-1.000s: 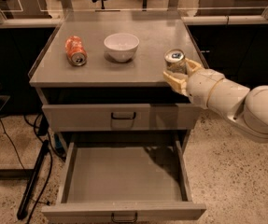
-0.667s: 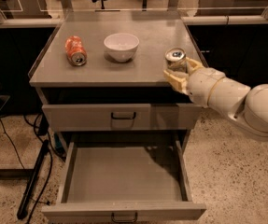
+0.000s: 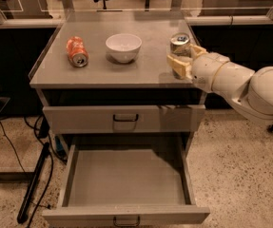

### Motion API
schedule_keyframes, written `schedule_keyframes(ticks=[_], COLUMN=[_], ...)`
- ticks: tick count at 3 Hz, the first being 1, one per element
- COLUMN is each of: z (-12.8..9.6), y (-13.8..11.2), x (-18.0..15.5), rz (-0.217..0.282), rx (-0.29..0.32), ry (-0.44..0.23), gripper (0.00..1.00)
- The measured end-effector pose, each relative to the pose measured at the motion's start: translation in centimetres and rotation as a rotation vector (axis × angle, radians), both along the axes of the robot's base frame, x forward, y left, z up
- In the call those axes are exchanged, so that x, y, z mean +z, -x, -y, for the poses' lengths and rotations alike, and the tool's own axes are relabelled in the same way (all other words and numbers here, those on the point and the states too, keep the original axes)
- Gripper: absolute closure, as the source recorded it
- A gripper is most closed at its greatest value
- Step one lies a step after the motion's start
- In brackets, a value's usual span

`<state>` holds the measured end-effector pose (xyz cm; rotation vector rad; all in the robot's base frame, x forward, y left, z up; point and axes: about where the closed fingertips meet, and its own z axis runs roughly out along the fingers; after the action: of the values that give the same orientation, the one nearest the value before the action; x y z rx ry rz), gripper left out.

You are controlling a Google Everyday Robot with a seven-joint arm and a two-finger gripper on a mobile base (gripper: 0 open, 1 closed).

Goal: Pick redbull can from middle drawer and place on counter

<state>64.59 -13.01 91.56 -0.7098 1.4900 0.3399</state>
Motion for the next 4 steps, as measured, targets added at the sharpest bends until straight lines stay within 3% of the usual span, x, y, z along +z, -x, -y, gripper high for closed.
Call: schedule_keyframes(ticks=[3,4], z=[1.4,0.2], y=[-3.2,-6.2], x=[0.1,-1.6], rz=[-0.107,-0.159], rx=[0.018,0.054], ry=[-0.094,-0.147], gripper=[1.00,1.00])
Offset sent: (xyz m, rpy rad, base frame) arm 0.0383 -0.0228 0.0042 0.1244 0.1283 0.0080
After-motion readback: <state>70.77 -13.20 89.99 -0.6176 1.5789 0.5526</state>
